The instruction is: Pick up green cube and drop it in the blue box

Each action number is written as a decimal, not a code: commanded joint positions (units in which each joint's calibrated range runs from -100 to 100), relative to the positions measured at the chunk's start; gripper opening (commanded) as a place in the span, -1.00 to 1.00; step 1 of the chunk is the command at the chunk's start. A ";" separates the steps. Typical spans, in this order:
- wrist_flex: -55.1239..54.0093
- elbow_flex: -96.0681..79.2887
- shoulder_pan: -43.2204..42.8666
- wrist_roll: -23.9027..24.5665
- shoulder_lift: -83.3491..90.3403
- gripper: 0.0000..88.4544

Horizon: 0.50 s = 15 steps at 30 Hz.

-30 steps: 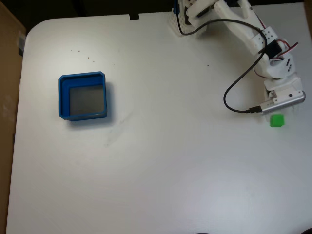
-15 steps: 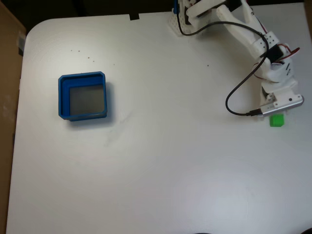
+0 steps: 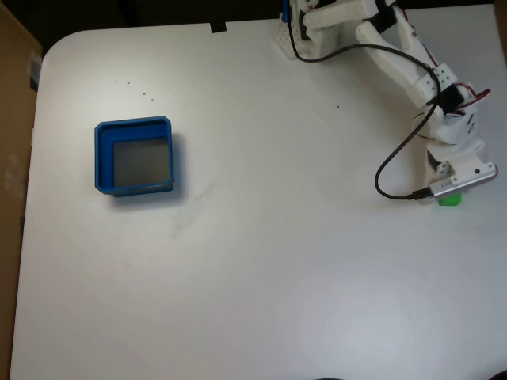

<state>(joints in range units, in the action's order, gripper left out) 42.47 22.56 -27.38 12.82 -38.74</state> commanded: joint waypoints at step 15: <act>1.83 6.08 0.43 2.15 0.26 -0.26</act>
<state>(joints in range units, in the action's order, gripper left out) 44.04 23.19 -27.38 14.63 -39.08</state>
